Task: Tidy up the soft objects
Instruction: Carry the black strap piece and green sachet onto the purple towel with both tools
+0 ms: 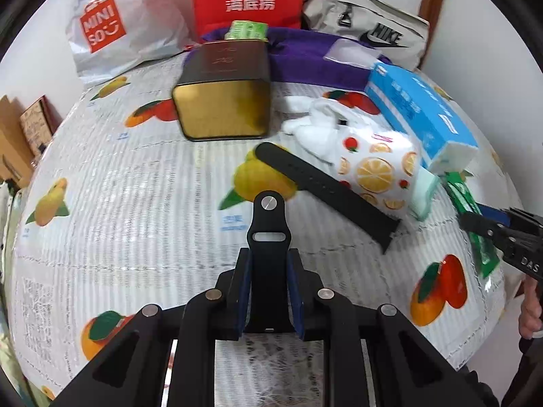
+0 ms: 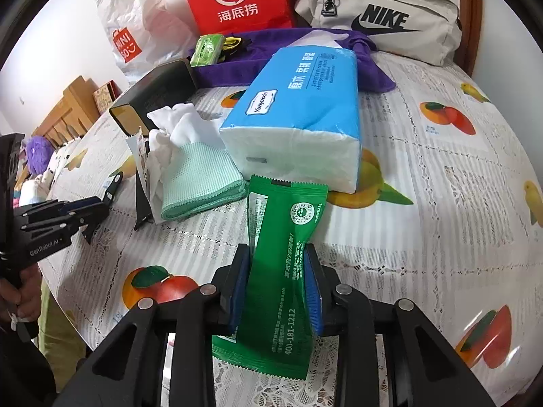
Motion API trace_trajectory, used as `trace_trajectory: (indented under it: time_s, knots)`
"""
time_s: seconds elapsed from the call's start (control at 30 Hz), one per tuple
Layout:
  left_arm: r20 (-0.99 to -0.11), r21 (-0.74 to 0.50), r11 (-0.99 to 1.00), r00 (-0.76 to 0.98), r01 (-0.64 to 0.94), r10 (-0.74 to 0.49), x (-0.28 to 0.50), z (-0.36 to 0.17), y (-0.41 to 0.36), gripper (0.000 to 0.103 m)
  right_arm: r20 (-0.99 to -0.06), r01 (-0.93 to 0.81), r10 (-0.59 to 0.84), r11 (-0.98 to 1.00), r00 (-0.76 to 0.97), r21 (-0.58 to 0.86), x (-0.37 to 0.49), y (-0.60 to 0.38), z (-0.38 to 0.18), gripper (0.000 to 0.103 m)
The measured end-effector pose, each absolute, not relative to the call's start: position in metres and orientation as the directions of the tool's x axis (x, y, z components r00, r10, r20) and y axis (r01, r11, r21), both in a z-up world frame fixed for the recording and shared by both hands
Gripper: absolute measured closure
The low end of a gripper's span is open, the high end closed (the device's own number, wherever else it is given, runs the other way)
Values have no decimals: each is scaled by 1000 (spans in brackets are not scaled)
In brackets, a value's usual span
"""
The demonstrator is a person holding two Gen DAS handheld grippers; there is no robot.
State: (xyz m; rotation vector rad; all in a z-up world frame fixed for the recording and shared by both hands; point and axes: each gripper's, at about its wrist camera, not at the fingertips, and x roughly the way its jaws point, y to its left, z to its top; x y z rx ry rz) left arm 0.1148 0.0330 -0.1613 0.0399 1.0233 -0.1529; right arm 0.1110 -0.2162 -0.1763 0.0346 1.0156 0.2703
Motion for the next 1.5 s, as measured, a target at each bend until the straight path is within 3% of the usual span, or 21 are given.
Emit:
trace_trajectory:
  time_s: [0.57, 1.5]
  knots:
    - [-779, -88, 991, 613, 101, -131, 145, -98, 71, 83, -759, -331, 324, 931, 564, 152, 114, -195, -98, 72]
    - [-696, -99, 986, 698, 137, -167, 271, -29, 70, 83, -702, -293, 283, 950, 654, 109, 260, -194, -44, 72]
